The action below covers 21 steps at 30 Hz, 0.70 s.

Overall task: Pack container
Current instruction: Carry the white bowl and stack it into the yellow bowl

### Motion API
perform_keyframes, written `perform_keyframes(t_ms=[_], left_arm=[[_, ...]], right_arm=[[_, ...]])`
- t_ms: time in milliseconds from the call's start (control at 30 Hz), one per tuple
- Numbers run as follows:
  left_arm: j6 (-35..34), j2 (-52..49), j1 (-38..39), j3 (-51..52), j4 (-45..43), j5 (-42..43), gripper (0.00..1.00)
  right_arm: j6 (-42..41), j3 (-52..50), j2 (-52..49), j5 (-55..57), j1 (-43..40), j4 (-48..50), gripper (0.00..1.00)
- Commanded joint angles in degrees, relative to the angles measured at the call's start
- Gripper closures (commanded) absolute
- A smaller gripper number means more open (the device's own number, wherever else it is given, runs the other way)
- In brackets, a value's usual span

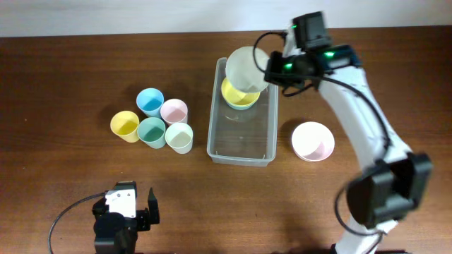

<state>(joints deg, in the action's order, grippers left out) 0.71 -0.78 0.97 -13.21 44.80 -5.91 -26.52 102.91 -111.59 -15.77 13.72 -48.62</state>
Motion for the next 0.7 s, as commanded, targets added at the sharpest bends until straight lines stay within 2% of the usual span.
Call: perform_keyframes(t_ms=[0, 233, 367, 400, 467, 667], left_arm=[[1.1, 0.5, 0.3, 0.5, -0.1, 0.6, 0.00], [1.1, 0.5, 0.3, 0.5, -0.1, 0.6, 0.00], [1.1, 0.5, 0.3, 0.5, -0.1, 0.6, 0.00], [1.1, 0.5, 0.3, 0.5, -0.1, 0.6, 0.00], [1.1, 0.5, 0.3, 0.5, -0.1, 0.6, 0.00], [1.1, 0.5, 0.3, 0.5, -0.1, 0.6, 0.00]], right_arm=[[0.7, -0.8, -5.2, 4.5, 0.6, 3.6, 0.96], [0.0, -0.8, -11.6, -0.3, 0.1, 10.6, 0.96], [0.2, -0.4, -11.3, -2.2, 0.5, 11.1, 0.73], [0.2, 0.1, -10.9, -4.1, 0.4, 10.2, 0.67], [0.1, 1.6, -9.4, -7.1, -0.5, 7.7, 0.64], [0.2, 7.5, -1.5, -5.8, -6.0, -4.9, 0.64]])
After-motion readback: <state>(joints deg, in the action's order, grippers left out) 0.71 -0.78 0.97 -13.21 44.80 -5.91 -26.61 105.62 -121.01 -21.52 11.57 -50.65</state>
